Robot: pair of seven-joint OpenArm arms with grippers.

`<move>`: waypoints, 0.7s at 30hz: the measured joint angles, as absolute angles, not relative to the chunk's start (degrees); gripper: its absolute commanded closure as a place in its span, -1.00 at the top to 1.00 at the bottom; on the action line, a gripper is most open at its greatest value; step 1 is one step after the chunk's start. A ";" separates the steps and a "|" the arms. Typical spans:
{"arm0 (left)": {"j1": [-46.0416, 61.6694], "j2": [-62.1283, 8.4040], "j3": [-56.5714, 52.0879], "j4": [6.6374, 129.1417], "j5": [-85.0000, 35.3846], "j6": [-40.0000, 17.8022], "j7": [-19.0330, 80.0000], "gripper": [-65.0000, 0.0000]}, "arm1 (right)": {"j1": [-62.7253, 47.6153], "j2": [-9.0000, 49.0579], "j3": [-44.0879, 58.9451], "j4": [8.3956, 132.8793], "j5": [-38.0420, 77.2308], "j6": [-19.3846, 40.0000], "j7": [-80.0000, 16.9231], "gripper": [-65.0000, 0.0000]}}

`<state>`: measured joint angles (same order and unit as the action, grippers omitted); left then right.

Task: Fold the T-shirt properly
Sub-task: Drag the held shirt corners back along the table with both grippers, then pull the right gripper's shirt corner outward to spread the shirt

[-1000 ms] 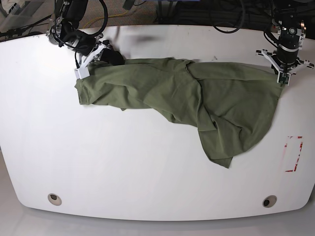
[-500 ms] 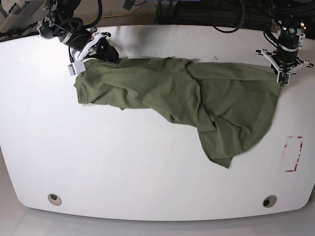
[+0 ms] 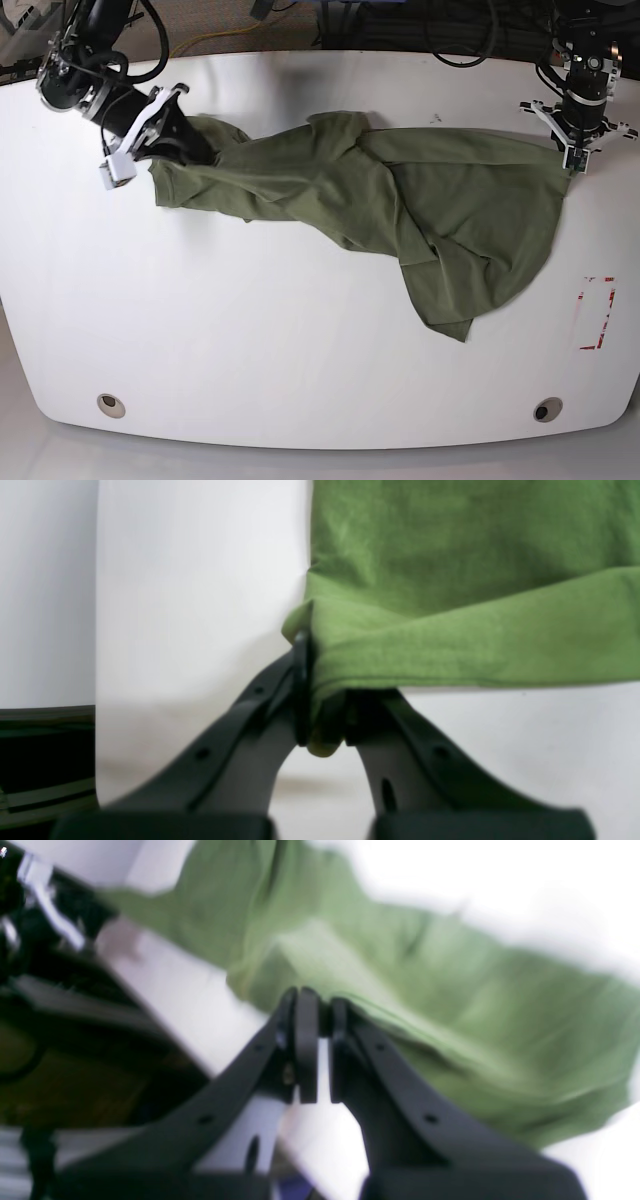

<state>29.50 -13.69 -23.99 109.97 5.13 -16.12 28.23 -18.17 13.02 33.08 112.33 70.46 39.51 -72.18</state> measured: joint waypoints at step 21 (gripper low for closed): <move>28.32 -13.54 -21.02 110.13 11.00 -16.27 28.16 -1.00 | 23.55 22.20 29.23 72.05 59.42 39.55 -72.31 -1.00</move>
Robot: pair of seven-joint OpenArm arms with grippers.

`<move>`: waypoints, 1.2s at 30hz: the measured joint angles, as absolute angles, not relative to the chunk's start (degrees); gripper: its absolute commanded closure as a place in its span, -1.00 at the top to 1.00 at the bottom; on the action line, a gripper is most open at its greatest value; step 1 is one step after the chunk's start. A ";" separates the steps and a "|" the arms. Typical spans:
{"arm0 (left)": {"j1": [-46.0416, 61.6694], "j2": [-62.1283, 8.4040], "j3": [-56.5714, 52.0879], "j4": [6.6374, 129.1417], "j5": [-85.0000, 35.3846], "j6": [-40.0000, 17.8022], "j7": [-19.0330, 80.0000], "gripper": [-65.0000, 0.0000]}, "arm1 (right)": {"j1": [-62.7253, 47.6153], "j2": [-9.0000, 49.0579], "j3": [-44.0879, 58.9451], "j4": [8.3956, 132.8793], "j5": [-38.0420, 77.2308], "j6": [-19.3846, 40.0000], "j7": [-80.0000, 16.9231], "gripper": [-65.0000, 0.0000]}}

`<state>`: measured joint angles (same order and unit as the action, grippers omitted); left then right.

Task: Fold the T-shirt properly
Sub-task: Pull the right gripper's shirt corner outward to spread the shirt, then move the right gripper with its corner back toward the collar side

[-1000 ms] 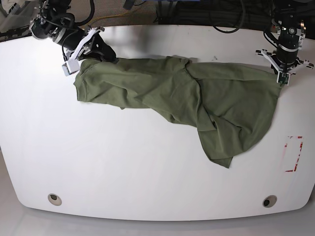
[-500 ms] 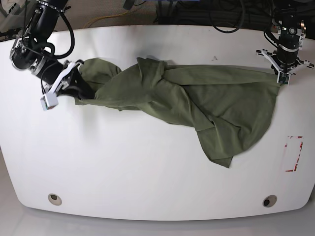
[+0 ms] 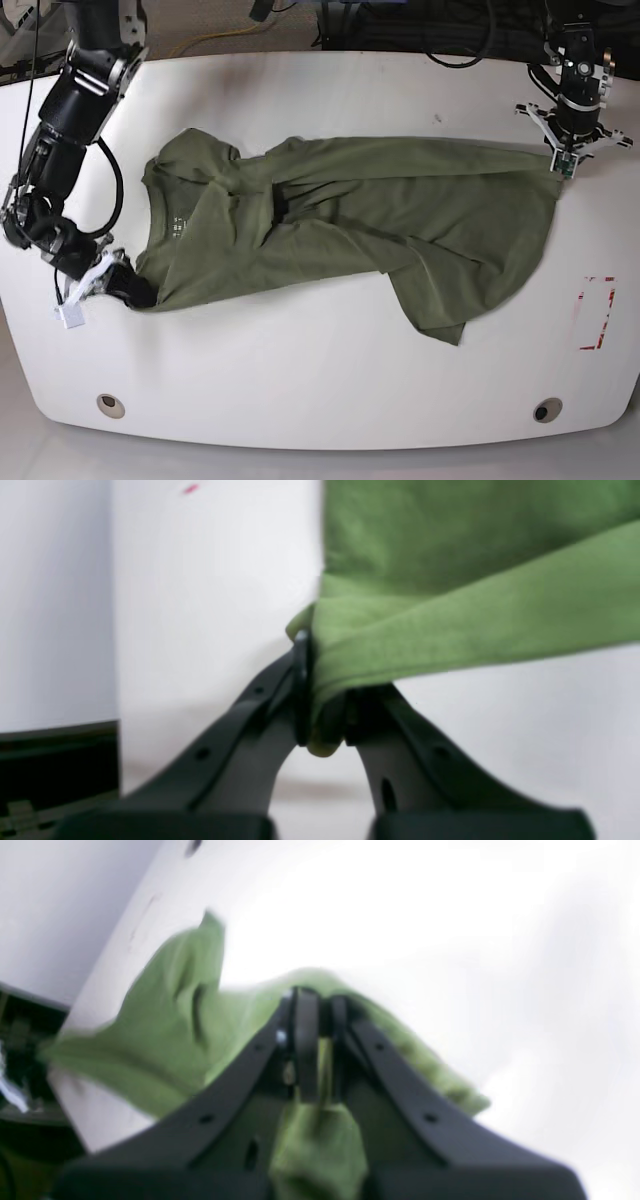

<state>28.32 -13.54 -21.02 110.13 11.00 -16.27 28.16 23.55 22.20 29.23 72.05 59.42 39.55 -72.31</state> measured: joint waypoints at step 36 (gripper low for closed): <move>24.58 -13.67 -20.95 109.84 12.01 -16.29 28.51 -1.00 | 20.18 20.60 32.14 70.43 33.54 39.92 -59.81 0.60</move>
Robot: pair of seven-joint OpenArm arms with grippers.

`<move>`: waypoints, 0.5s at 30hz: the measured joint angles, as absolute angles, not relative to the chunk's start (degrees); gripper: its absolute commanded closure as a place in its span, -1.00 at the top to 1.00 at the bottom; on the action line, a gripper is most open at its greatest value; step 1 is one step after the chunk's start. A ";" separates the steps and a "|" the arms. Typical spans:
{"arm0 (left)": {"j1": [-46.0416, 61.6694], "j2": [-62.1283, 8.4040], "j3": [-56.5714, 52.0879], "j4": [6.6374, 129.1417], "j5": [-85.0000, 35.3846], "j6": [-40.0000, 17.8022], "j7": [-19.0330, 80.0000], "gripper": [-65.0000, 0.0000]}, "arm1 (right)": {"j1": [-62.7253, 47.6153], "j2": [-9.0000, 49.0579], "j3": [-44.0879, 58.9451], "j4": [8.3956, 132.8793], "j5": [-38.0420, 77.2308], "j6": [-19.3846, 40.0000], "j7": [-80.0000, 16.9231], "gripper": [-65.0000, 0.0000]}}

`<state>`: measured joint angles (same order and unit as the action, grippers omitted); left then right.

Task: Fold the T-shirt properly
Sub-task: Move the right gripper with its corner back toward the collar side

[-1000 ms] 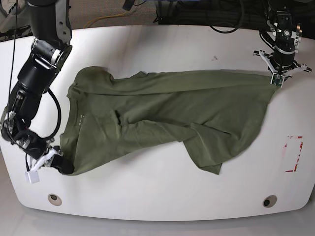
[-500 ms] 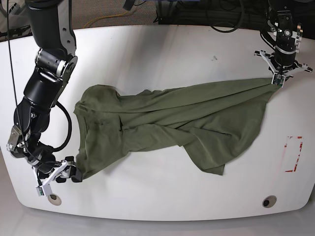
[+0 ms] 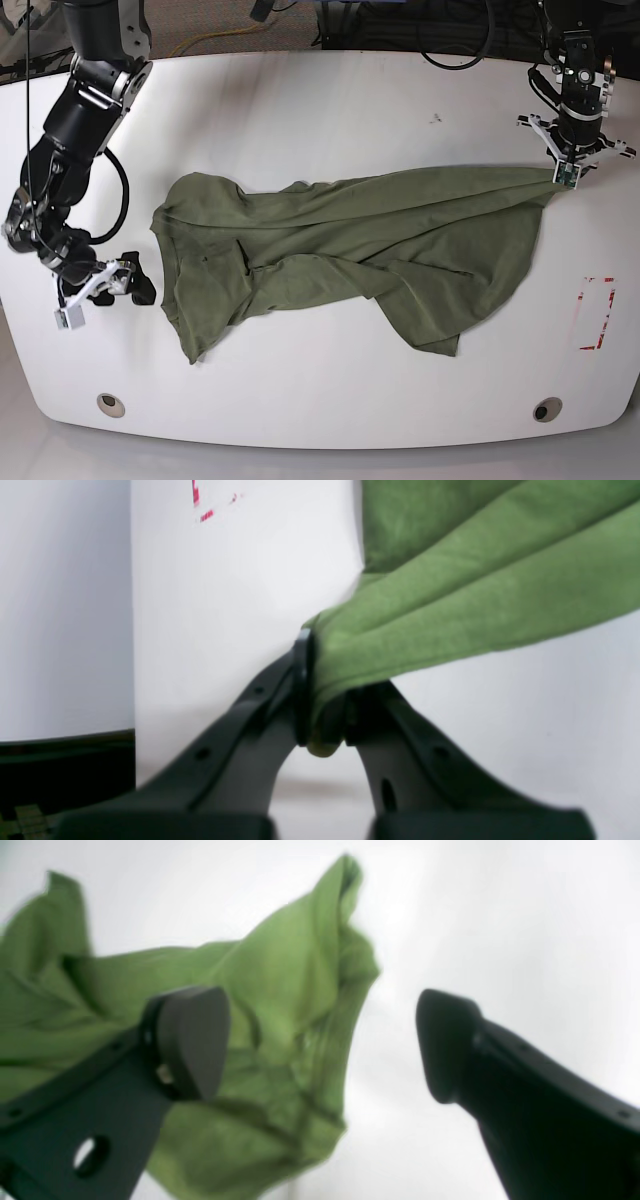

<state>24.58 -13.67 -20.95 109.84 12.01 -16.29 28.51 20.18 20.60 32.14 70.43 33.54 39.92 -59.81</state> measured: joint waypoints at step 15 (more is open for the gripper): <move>23.97 -13.56 -19.00 109.84 11.99 -16.34 27.83 -1.00 | 8.82 16.43 39.70 70.46 33.19 39.55 -64.47 0.59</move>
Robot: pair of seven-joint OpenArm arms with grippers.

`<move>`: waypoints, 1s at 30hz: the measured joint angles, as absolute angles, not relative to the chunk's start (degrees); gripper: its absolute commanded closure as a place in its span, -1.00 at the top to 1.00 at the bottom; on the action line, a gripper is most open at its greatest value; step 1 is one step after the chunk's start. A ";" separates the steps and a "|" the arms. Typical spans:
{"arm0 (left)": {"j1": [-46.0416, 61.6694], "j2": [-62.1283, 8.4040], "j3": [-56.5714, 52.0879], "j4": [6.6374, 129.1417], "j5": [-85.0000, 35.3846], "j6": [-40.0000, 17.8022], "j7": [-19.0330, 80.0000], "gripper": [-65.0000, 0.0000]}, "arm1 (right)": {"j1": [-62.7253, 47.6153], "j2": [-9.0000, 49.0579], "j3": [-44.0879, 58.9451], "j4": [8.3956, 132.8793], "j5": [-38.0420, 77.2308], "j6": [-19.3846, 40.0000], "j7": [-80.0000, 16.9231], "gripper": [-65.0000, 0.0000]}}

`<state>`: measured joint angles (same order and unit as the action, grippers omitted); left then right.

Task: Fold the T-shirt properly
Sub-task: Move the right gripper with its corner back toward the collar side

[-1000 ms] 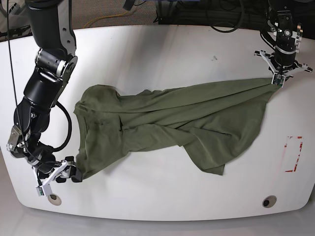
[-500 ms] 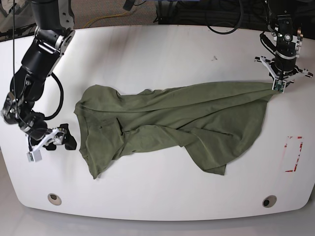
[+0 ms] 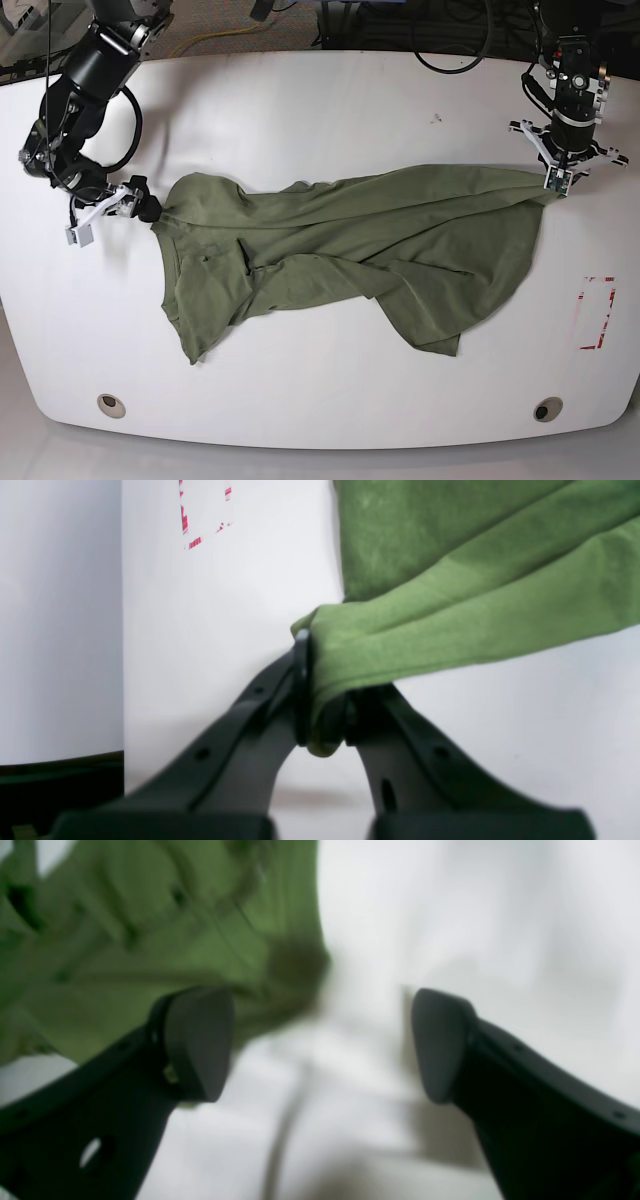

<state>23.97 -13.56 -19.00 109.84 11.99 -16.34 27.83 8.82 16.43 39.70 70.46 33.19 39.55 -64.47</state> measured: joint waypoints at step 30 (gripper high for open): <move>23.94 -13.69 -18.79 109.84 11.77 -16.32 28.03 -1.00 | 7.81 6.63 39.38 70.32 33.15 34.50 -54.59 -1.00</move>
